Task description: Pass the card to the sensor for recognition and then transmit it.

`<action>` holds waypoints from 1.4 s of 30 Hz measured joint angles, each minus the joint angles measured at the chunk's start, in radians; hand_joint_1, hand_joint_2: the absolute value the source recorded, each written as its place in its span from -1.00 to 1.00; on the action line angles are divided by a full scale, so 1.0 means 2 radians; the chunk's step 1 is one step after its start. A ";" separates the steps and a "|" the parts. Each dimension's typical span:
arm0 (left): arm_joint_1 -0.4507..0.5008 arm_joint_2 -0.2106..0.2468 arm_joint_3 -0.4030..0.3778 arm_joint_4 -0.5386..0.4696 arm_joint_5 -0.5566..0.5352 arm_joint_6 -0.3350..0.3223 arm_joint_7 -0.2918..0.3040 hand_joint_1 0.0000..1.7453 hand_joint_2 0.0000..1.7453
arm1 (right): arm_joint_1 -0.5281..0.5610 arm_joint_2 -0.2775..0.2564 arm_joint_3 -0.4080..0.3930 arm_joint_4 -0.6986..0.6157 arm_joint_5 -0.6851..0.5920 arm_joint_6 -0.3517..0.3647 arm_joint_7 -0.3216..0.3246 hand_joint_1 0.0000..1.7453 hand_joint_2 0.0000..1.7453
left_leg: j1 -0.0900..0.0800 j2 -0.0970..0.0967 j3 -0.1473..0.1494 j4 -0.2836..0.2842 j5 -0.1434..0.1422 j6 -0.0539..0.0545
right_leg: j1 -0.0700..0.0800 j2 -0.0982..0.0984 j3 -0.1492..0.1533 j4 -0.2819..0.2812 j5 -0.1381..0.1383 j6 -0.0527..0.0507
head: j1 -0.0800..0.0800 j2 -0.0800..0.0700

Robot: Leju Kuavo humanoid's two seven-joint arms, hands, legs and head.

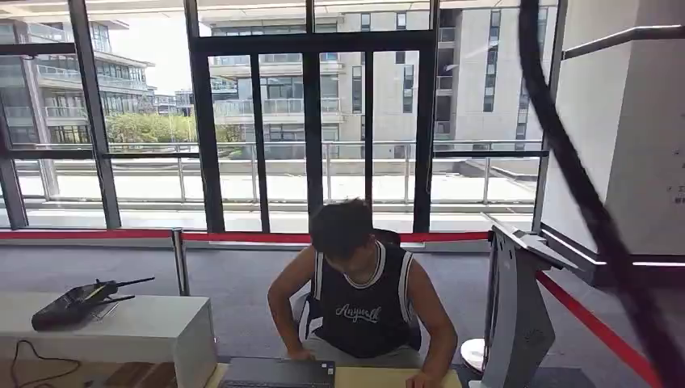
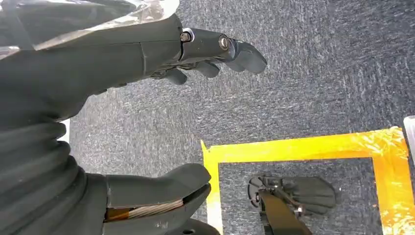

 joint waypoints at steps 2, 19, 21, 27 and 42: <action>0.000 0.000 0.000 0.000 0.000 0.000 0.000 -1.00 1.00 | 0.000 0.001 0.000 0.003 0.000 0.001 -0.001 1.00 1.00 | 0.000 0.000 0.000 0.000 0.000 0.000 | 0.000 0.000 0.000 0.000 0.000 0.000 | 0.000 0.000; 0.000 0.000 -0.002 0.000 0.000 -0.001 -0.001 -1.00 1.00 | -0.004 0.003 0.000 0.023 -0.009 0.007 0.004 1.00 1.00 | 0.000 0.000 0.000 0.000 0.000 0.000 | 0.000 0.000 0.000 0.000 0.000 0.000 | 0.000 0.000; 0.000 0.000 -0.004 0.000 0.000 -0.001 -0.001 -1.00 1.00 | -0.004 0.003 0.000 0.023 -0.009 0.006 0.004 1.00 1.00 | 0.000 0.000 0.000 0.000 0.000 0.000 | 0.000 0.000 0.000 0.000 0.000 0.000 | 0.000 0.000; 0.000 0.000 -0.009 0.000 -0.002 -0.001 0.000 -1.00 1.00 | -0.004 0.002 0.000 0.022 -0.009 -0.002 0.005 1.00 1.00 | 0.000 0.000 0.000 0.000 0.000 0.000 | 0.000 0.000 0.000 0.000 0.000 0.000 | 0.000 0.000; 0.001 0.000 -0.022 0.000 0.002 0.000 0.000 -1.00 1.00 | -0.011 -0.021 -0.028 -0.110 0.005 -0.044 0.038 1.00 1.00 | 0.000 0.000 0.000 0.000 0.000 0.000 | 0.000 0.000 0.000 0.000 0.000 0.000 | 0.000 0.000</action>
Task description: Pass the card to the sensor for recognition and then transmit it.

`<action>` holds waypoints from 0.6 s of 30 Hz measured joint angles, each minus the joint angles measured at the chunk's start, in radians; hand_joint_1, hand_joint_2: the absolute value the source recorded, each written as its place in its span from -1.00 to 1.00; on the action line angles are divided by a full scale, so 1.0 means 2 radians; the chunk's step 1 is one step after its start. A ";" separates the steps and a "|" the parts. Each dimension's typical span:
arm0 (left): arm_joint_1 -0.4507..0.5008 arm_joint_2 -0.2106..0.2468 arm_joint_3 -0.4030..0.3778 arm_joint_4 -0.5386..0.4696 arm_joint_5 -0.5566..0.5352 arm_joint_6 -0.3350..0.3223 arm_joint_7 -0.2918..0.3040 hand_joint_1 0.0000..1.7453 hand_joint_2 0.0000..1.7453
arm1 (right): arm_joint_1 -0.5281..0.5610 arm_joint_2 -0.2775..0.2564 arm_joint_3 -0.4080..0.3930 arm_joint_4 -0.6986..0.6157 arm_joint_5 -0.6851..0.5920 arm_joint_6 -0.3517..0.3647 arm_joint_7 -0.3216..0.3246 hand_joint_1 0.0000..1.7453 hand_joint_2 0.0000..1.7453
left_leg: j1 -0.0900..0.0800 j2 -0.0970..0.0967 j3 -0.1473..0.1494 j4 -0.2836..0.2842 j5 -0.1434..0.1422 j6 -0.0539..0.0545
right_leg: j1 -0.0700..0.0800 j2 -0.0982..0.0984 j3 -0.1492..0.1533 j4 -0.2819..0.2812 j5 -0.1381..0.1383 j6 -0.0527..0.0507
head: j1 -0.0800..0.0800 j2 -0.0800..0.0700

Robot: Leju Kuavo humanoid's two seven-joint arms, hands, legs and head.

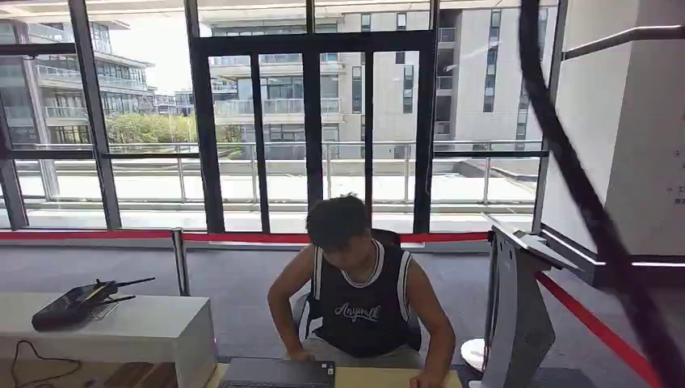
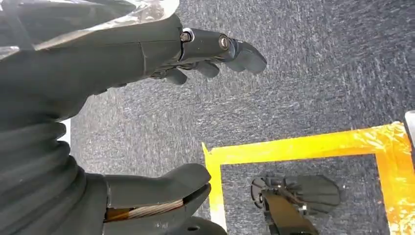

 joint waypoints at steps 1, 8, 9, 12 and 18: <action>0.000 0.000 -0.001 0.000 0.000 0.000 -0.001 -1.00 1.00 | -0.004 -0.005 -0.005 -0.021 0.001 0.001 0.002 1.00 1.00 | 0.000 0.000 0.000 0.000 0.000 0.000 | 0.000 0.000 0.000 0.000 0.000 0.000 | 0.000 0.000; 0.000 -0.001 -0.008 0.000 0.002 0.000 -0.004 -1.00 1.00 | -0.035 -0.026 -0.032 -0.093 -0.003 0.026 0.010 1.00 1.00 | 0.000 0.000 0.000 0.000 0.000 0.000 | 0.000 0.000 0.000 0.000 0.000 0.000 | 0.000 0.000; 0.000 -0.001 -0.009 0.000 0.002 0.000 -0.004 -1.00 1.00 | -0.041 -0.027 -0.034 -0.094 -0.006 0.036 0.010 1.00 1.00 | 0.000 0.000 0.000 0.000 0.000 0.000 | 0.000 0.000 0.000 0.000 0.000 0.000 | 0.000 0.000; -0.002 -0.001 -0.015 0.000 -0.002 -0.001 -0.003 -1.00 1.00 | -0.059 -0.029 -0.035 -0.090 -0.022 0.061 0.003 1.00 1.00 | 0.000 0.000 0.000 0.000 0.000 0.000 | 0.000 0.000 0.000 0.000 0.000 0.000 | 0.000 0.000; -0.013 -0.001 -0.028 0.000 -0.016 -0.012 0.006 -1.00 1.00 | -0.109 -0.026 -0.033 -0.036 -0.055 0.093 -0.017 1.00 1.00 | 0.000 0.000 0.000 0.000 0.000 0.000 | 0.000 0.000 0.000 0.001 0.000 0.000 | 0.000 0.000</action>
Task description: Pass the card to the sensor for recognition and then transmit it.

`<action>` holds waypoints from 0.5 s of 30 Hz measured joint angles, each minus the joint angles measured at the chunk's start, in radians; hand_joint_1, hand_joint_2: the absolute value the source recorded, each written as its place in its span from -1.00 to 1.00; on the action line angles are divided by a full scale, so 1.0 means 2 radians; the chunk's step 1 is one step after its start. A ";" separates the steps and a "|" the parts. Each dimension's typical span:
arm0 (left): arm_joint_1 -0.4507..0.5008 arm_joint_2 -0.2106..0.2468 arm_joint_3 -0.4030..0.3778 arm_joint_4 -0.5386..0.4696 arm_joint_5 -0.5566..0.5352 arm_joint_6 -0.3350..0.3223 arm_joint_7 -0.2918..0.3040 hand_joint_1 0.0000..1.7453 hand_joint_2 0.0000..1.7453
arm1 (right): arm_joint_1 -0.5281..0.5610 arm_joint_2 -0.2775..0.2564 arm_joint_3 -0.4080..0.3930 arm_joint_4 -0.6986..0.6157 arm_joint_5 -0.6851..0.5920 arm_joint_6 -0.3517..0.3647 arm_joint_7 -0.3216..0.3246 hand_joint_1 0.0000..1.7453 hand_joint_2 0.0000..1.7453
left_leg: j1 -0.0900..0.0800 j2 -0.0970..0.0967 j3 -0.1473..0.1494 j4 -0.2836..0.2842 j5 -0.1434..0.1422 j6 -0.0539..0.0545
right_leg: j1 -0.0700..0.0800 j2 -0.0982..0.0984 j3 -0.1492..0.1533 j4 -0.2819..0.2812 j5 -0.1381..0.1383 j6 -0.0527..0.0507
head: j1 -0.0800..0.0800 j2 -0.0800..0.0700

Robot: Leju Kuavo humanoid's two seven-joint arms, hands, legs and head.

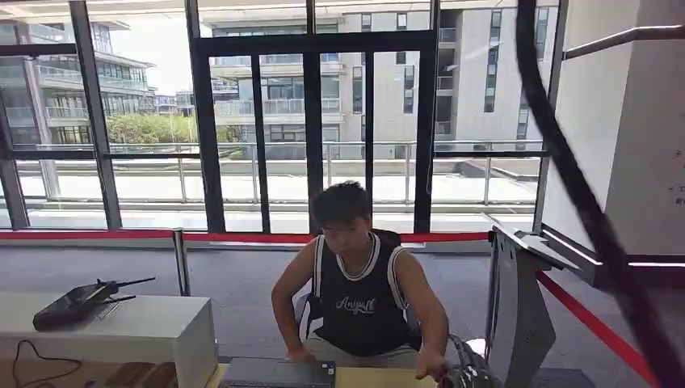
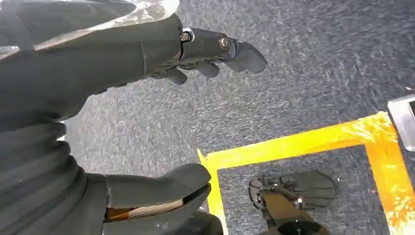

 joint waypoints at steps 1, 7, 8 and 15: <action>-0.002 0.000 -0.001 0.000 -0.002 -0.001 0.002 -1.00 1.00 | -0.009 0.002 0.000 0.014 -0.013 0.001 -0.005 1.00 1.00 | 0.000 0.000 0.000 0.000 0.000 0.000 | 0.000 0.000 0.000 0.000 0.000 0.000 | 0.000 0.000; -0.012 0.000 -0.018 0.000 -0.011 -0.007 0.011 -1.00 1.00 | -0.068 0.012 -0.001 0.098 -0.063 0.010 -0.012 1.00 1.00 | 0.000 0.000 0.000 0.000 0.000 0.000 | 0.000 0.000 0.000 0.000 0.000 0.000 | 0.000 0.000; -0.013 0.000 -0.020 0.000 -0.012 -0.007 0.013 -1.00 1.00 | -0.076 0.015 -0.001 0.111 -0.066 0.011 -0.012 1.00 1.00 | 0.000 0.000 0.000 0.000 0.000 0.000 | 0.000 0.000 0.000 0.000 0.000 0.000 | 0.000 0.000; -0.015 0.000 -0.025 0.000 -0.011 -0.006 0.014 -1.00 1.00 | -0.095 0.022 -0.001 0.144 -0.069 0.011 -0.012 1.00 1.00 | 0.000 0.000 0.000 0.000 0.000 0.000 | 0.000 0.000 0.000 0.000 0.000 0.000 | 0.000 0.000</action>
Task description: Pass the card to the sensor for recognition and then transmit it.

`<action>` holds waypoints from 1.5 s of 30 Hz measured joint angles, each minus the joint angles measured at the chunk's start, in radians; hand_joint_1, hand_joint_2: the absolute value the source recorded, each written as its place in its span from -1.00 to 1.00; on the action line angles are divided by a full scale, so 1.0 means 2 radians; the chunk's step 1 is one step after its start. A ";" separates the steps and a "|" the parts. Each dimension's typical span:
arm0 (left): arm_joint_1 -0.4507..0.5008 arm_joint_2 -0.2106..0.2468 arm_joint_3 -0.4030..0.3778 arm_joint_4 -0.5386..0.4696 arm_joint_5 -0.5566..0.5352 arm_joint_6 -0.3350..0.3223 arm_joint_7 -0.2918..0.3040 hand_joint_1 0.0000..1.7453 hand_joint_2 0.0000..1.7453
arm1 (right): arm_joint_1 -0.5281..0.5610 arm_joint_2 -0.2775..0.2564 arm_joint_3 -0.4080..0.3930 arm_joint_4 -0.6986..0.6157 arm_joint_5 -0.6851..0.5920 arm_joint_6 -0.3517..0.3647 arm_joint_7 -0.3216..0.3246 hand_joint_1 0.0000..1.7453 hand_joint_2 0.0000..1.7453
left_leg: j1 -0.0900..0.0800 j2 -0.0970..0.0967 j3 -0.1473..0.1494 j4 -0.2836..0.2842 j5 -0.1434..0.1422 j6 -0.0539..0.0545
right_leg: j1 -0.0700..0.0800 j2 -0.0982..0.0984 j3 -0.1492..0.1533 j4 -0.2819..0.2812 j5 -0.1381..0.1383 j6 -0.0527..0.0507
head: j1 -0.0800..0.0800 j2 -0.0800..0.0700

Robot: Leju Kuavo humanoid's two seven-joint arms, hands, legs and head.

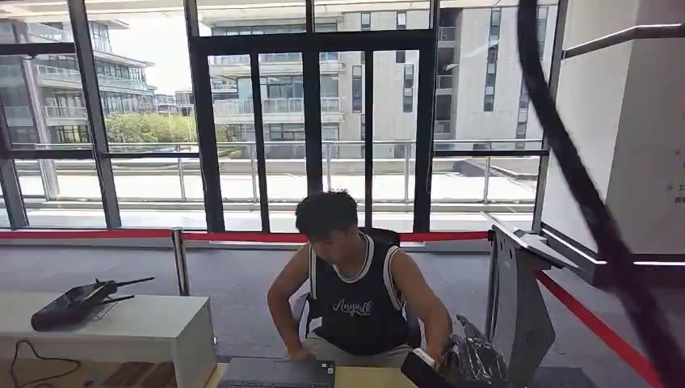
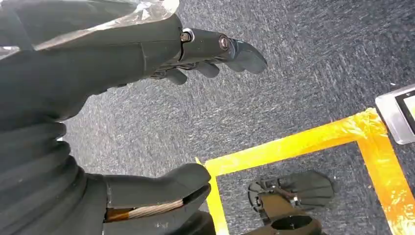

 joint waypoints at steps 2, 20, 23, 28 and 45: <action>-0.001 0.000 -0.008 0.000 0.004 0.001 0.000 -1.00 1.00 | -0.022 0.015 0.001 0.047 0.003 0.000 0.002 -1.00 1.00 | 0.000 0.000 0.000 0.000 0.000 0.000 | 0.000 0.000 0.000 0.000 0.000 0.000 | 0.000 0.000; 0.008 0.001 -0.012 0.000 0.036 0.012 -0.016 -1.00 1.00 | -0.063 0.024 0.055 0.103 0.186 -0.063 0.010 -1.00 -1.00 | 0.000 0.000 0.000 0.000 0.000 0.000 | 0.000 0.000 0.000 0.000 0.000 0.000 | 0.000 0.000; 0.014 0.002 -0.012 0.000 0.047 0.015 -0.022 -1.00 1.00 | -0.064 0.001 0.067 0.082 0.222 -0.080 0.024 -1.00 -1.00 | 0.000 0.000 0.000 0.001 0.000 0.000 | 0.000 0.000 -0.001 0.000 0.000 0.000 | 0.000 0.000; 0.024 0.004 -0.012 0.000 0.063 0.017 -0.017 -1.00 1.00 | -0.031 -0.083 0.066 0.011 0.268 -0.076 0.073 -1.00 -1.00 | 0.000 0.000 0.001 0.002 -0.001 0.000 | 0.000 0.000 0.000 -0.001 0.000 0.000 | 0.000 0.000; 0.031 0.008 -0.007 0.000 0.125 0.053 0.010 -1.00 1.00 | 0.332 -0.304 -0.231 -0.094 0.230 -0.183 0.189 -1.00 -1.00 | 0.001 -0.001 0.000 0.002 -0.002 0.002 | 0.000 -0.001 0.001 -0.002 0.000 0.001 | -0.001 0.000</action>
